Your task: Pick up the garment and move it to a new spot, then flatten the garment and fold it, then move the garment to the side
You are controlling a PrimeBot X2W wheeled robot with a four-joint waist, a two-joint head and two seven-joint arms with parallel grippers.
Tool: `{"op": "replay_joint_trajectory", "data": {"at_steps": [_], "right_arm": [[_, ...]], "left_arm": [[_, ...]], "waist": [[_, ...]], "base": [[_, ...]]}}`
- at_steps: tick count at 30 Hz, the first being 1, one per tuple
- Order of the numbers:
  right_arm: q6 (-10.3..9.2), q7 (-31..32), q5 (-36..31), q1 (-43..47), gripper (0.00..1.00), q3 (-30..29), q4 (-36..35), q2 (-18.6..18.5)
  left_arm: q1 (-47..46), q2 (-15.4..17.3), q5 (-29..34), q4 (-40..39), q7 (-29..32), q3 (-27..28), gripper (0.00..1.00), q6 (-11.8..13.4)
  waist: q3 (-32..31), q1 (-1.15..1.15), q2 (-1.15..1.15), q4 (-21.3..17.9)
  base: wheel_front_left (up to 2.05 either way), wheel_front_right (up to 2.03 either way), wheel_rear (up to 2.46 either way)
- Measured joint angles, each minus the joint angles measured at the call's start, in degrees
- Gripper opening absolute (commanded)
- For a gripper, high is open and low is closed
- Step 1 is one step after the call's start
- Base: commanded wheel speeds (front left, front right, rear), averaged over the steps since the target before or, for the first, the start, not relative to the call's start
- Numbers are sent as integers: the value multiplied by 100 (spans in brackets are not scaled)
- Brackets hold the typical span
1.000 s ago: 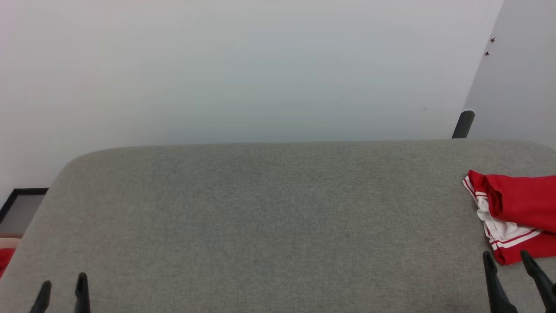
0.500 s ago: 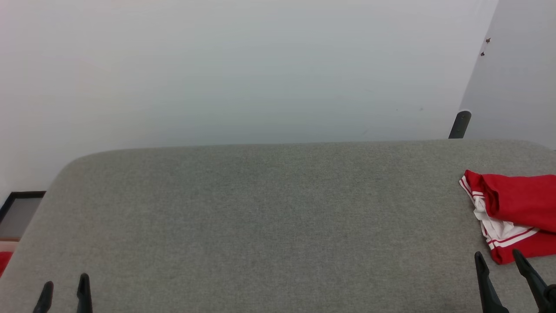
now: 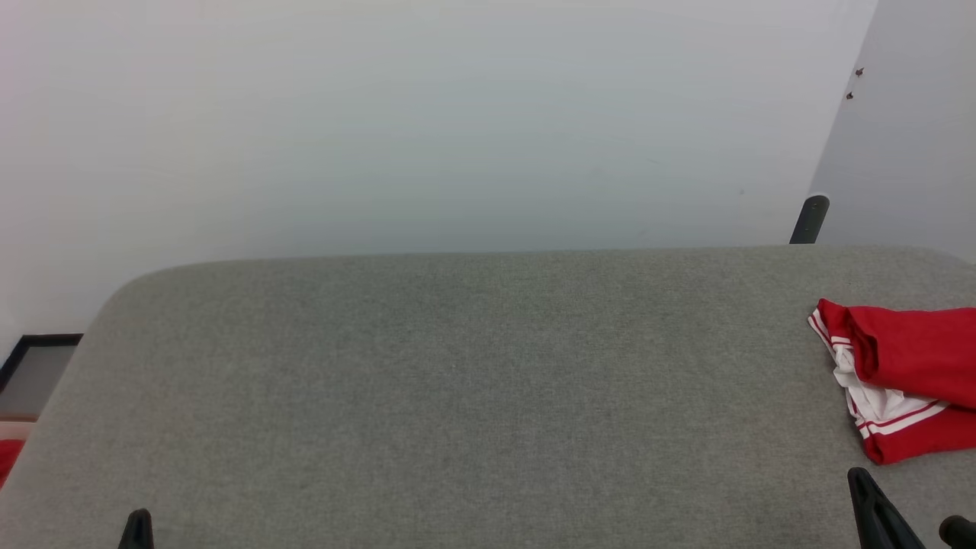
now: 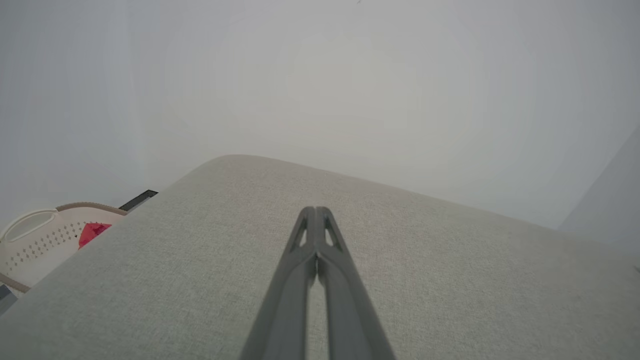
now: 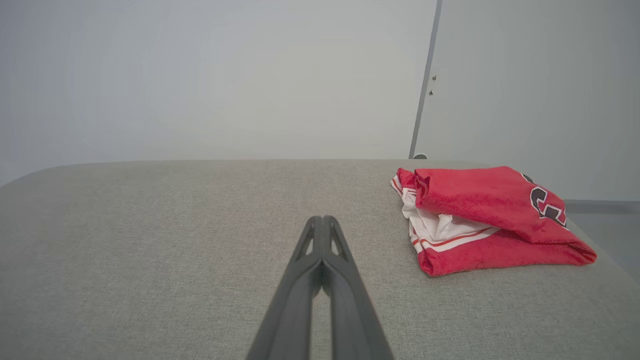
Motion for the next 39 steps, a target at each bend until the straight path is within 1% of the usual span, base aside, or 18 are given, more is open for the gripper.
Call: {"op": "replay_joint_trajectory", "data": {"at_steps": [20,39], "right_arm": [[0,175,2092,-426,0,-33,515,92],[-1,303,3688,-806,0,-62,920,171]], "left_arm": [[-531,-307,-1604,342,542,-33,0,-110],[-983,-547,-2851,590,948,-64,0,-208]], "waist": [[109,0,0,4],[211,0,0,6]], "base": [[0,0,0],[0,0,0]]}}
